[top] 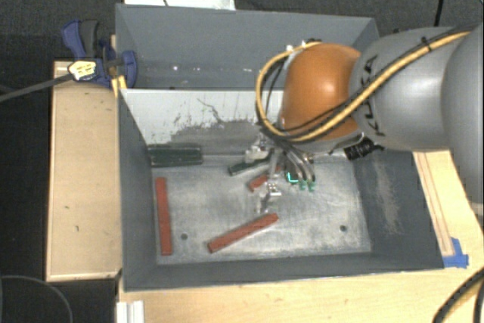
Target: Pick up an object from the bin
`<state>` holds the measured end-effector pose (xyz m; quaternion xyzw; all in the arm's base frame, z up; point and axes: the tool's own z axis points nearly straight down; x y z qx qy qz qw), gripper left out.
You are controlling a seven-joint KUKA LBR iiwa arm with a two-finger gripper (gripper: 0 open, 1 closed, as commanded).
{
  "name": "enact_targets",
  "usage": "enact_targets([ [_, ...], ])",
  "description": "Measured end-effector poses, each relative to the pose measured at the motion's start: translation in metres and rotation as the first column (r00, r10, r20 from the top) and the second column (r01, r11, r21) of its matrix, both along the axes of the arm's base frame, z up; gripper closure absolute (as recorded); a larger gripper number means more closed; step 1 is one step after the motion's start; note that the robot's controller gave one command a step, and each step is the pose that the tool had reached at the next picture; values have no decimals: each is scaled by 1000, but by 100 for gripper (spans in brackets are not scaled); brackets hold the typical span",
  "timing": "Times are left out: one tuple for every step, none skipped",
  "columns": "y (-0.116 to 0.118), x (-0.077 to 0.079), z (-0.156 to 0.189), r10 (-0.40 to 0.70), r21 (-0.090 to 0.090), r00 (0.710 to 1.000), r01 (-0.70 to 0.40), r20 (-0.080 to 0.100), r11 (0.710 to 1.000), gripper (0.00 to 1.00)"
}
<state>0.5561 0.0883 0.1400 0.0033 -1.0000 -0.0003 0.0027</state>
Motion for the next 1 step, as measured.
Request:
enact_targets([
  [0, 2, 4, -2, 1, 1000, 2, 8, 1000, 0],
])
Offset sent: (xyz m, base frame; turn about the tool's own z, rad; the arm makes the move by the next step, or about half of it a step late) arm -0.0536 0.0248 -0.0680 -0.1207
